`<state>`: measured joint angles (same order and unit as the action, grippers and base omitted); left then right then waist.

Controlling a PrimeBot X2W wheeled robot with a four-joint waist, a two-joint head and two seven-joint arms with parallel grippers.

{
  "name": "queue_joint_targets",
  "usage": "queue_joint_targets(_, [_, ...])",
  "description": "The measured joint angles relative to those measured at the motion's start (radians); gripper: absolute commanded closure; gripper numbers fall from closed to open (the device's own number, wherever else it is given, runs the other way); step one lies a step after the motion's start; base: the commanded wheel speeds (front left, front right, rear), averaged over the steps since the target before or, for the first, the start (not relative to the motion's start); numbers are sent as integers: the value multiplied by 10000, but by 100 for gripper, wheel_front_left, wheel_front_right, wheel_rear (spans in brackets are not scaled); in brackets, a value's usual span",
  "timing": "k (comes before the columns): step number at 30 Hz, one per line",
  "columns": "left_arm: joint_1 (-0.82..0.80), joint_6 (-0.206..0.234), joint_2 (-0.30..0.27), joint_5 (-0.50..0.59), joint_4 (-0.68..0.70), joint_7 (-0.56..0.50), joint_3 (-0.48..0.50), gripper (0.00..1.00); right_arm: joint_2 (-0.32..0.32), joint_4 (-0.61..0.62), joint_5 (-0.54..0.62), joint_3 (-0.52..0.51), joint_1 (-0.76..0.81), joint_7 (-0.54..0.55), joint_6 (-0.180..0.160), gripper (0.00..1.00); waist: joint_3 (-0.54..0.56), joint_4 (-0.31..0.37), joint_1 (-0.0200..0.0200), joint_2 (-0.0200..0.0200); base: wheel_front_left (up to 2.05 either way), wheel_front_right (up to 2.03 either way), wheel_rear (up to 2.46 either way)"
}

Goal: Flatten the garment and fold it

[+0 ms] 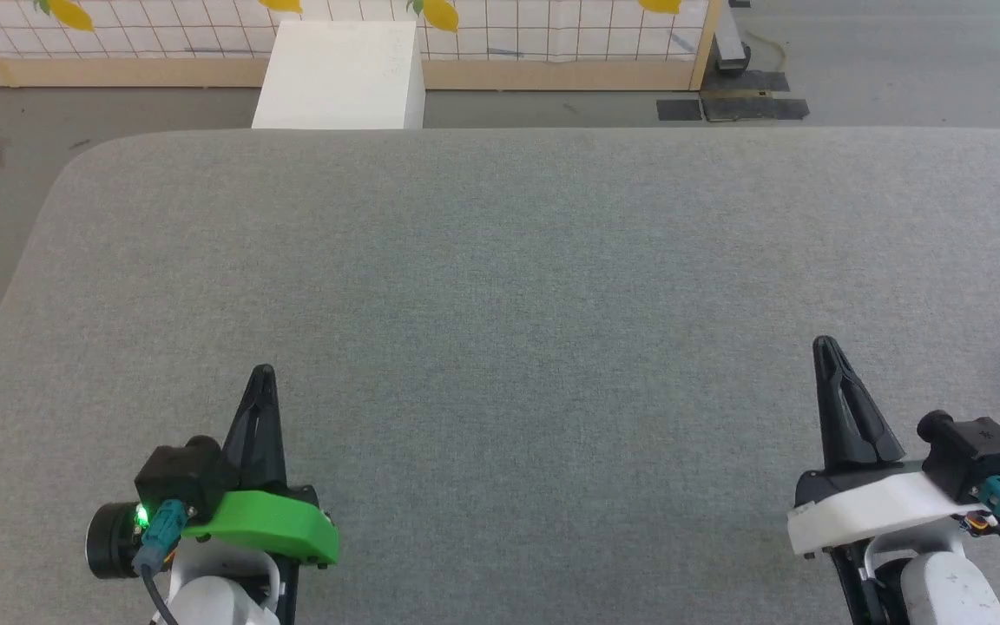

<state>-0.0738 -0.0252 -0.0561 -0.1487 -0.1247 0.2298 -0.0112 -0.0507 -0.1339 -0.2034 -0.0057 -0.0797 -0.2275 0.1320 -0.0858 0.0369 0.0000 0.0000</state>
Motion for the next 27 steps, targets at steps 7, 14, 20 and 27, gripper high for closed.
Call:
queue_joint_targets(7, [5, 0, 0, 71, 71, -138, 4, 100, 0, 88, 123, 4, 1, 132, 0, 100, 54, -23, 0, 0, 0, 0, 0])
queue_joint_targets(14, [16, 2, 0, 127, 146, -311, 4, 100, 0, 182, 255, 4, 17, 297, 0, 100, 116, -50, 0, 0, 0, 0, 0])
queue_joint_targets(20, [24, 13, 0, 176, 213, -433, 8, 100, 0, 242, 359, 8, 45, 428, 0, 100, 162, -69, 0, 0, 0, 0, 0])
queue_joint_targets(27, [62, 35, 0, 366, 309, -537, 10, 100, 0, 326, 472, 10, 155, 539, 0, 100, 215, -92, 0, 0, 0, 0, 0])
